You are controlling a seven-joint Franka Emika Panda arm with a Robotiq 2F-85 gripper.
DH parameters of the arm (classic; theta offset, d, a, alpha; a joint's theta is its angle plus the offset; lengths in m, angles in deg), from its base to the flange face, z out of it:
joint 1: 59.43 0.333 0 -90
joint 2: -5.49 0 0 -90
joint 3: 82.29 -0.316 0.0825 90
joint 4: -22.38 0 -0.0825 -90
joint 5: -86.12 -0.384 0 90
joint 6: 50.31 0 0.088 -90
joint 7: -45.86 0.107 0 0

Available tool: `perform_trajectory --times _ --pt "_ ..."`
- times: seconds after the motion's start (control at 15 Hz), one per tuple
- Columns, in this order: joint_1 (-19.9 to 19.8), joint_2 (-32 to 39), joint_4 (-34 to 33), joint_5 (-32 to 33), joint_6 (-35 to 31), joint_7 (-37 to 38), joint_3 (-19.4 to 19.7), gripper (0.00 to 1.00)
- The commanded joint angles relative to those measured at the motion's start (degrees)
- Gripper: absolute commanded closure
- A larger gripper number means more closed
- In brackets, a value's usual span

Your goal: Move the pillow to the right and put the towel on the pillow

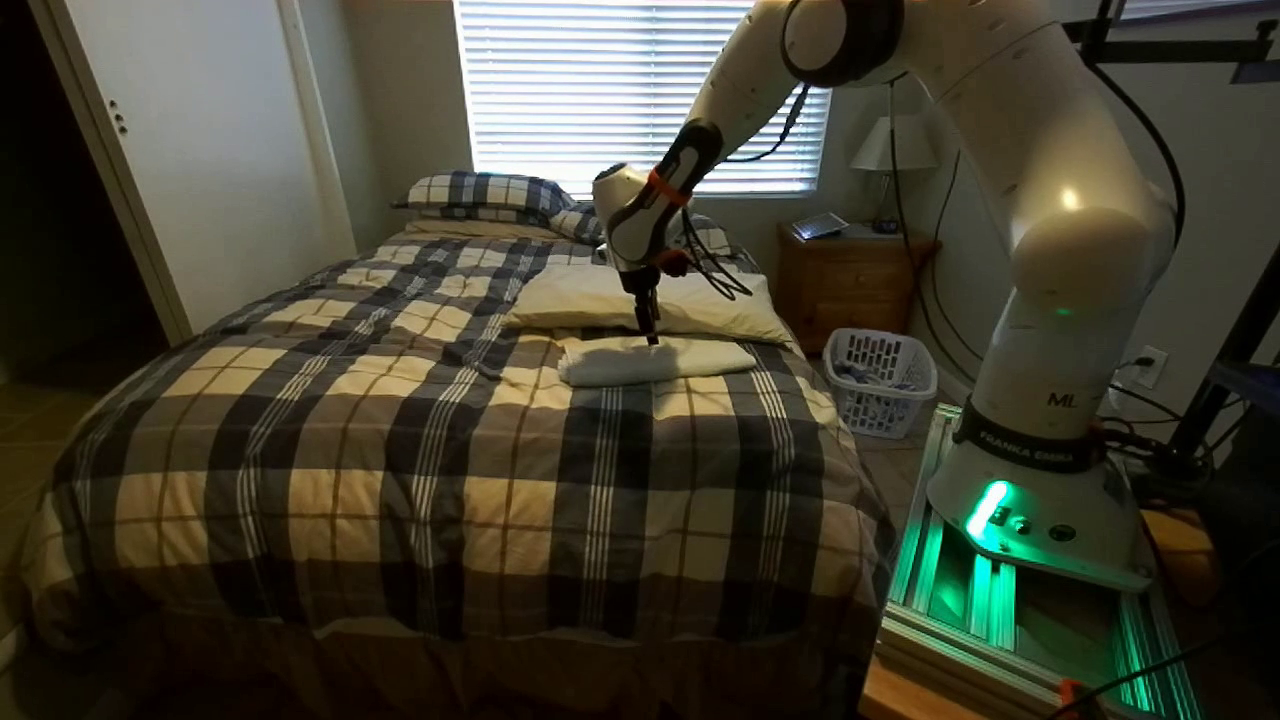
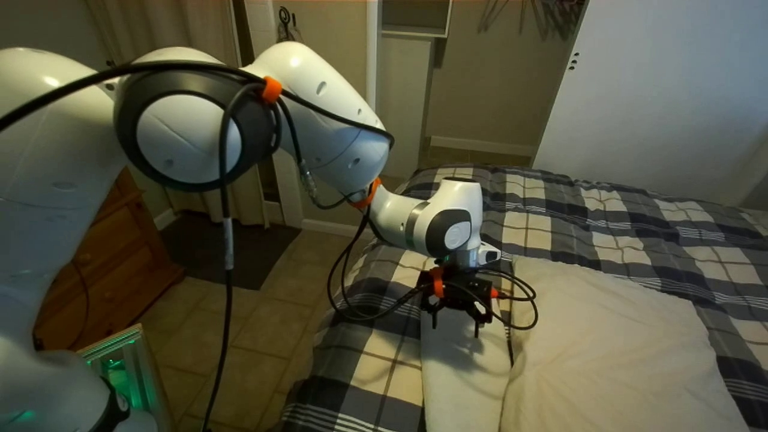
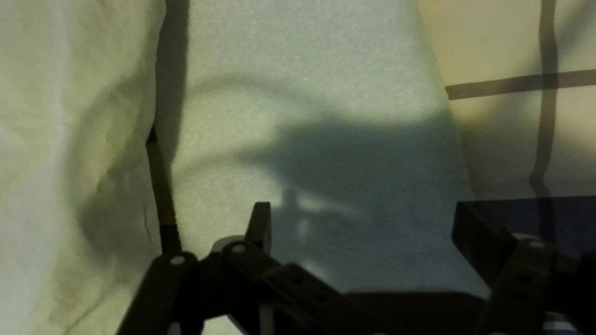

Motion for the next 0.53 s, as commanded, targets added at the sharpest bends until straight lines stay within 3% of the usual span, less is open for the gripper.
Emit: perform_trajectory --times 0.0,0.47 --pt "0.1 1.6 -1.1 -1.5 1.2 -1.3 -0.9 0.00" --pt "0.4 3.8 -2.7 -3.1 4.3 -2.0 -2.5 0.00"
